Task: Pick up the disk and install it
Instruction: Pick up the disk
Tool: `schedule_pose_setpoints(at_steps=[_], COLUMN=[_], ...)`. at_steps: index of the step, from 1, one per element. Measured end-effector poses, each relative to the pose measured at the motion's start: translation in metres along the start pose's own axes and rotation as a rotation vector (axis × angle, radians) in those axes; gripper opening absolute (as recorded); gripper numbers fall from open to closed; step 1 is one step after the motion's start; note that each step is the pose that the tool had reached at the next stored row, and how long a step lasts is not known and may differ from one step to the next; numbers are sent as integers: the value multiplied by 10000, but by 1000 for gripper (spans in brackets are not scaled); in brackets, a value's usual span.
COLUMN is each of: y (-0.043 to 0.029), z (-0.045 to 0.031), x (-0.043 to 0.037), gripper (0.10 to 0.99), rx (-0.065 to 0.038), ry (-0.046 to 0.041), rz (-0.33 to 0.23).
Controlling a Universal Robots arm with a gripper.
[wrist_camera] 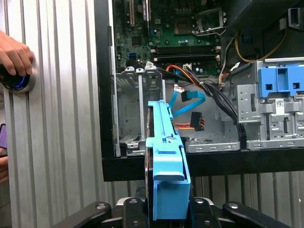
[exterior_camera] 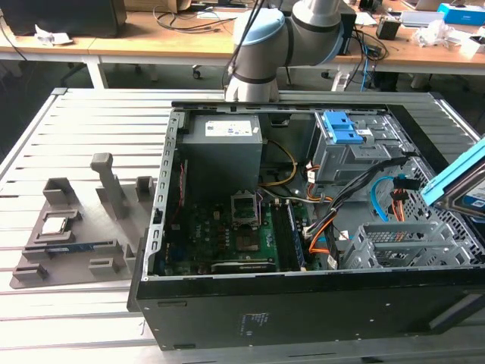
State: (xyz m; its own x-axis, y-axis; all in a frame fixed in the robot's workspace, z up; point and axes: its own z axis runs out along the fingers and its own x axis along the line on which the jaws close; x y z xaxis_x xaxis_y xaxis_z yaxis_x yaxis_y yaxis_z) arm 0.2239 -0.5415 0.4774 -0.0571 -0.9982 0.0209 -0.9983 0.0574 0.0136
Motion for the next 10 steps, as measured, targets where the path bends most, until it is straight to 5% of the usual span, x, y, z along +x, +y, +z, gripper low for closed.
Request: schedule_pose_setpoints(at_steps=[3,10], y=[81,452], z=[56,170], x=[3,23], gripper=[365,365], rx=[1,0], ry=[6,3], rz=[5,5])
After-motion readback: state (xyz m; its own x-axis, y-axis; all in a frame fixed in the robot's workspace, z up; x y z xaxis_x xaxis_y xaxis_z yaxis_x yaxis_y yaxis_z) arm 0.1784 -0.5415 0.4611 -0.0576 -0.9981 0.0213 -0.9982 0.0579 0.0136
